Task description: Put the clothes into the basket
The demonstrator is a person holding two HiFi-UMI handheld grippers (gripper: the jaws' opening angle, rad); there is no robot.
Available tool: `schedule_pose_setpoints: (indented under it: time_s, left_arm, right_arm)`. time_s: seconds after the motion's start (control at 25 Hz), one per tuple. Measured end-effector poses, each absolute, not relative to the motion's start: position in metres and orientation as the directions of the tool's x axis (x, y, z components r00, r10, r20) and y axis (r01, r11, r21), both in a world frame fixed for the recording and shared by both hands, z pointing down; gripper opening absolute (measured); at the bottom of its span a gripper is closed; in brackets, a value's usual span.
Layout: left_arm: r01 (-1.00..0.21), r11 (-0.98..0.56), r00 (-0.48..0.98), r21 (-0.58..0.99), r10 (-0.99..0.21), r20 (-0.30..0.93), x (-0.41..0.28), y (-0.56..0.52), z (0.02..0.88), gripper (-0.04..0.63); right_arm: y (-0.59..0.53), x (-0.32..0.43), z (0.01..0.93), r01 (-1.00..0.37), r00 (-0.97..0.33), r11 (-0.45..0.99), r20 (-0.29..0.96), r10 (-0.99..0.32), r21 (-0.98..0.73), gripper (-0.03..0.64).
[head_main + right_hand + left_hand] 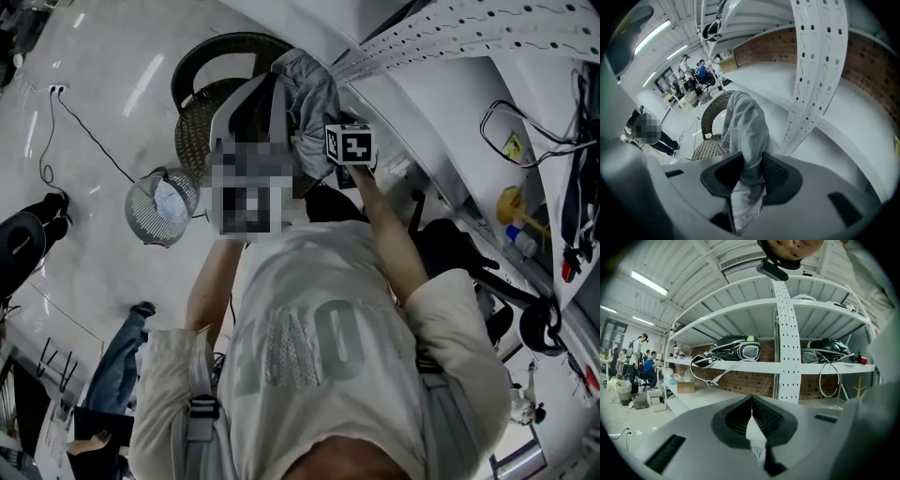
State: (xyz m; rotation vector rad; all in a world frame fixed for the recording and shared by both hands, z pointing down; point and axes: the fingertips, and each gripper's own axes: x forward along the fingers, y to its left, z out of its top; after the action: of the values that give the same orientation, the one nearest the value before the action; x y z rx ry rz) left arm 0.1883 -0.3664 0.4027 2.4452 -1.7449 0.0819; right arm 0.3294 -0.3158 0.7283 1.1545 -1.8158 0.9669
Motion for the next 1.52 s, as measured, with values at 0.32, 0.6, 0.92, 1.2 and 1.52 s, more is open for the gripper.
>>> schedule_pose_setpoints:
  time_s: [0.32, 0.6, 0.92, 1.2, 1.52]
  left_arm:
    - [-0.948, -0.308, 0.316, 0.079, -0.940, 0.128, 0.184, -0.367, 0.402, 0.018]
    - [-0.953, -0.289, 0.299, 0.089, -0.946, 0.125, 0.172, -0.356, 0.398, 0.018]
    - [-0.963, -0.257, 0.265, 0.082, -0.959, 0.104, 0.141, -0.347, 0.388, 0.018]
    - [-0.980, -0.192, 0.197, 0.059, -0.974, 0.109, 0.106, -0.327, 0.381, 0.018]
    - [-1.000, -0.028, 0.029, 0.005, -0.997, 0.073, 0.032, -0.283, 0.355, 0.018]
  right_arm:
    - [-0.316, 0.332, 0.717, -0.936, -0.305, 0.286, 0.874, -0.378, -0.203, 0.101]
    - [-0.313, 0.332, 0.696, -0.915, -0.279, 0.386, 0.872, -0.402, -0.114, 0.031]
    - [-0.319, 0.328, 0.684, -0.915, -0.267, 0.393, 0.867, -0.422, -0.091, 0.031]
    - [-0.343, 0.315, 0.643, -0.924, -0.262, 0.379, 0.802, -0.537, -0.048, 0.031]
    - [-0.377, 0.248, 0.550, -0.876, -0.365, 0.483, 0.637, -0.679, 0.012, 0.031]
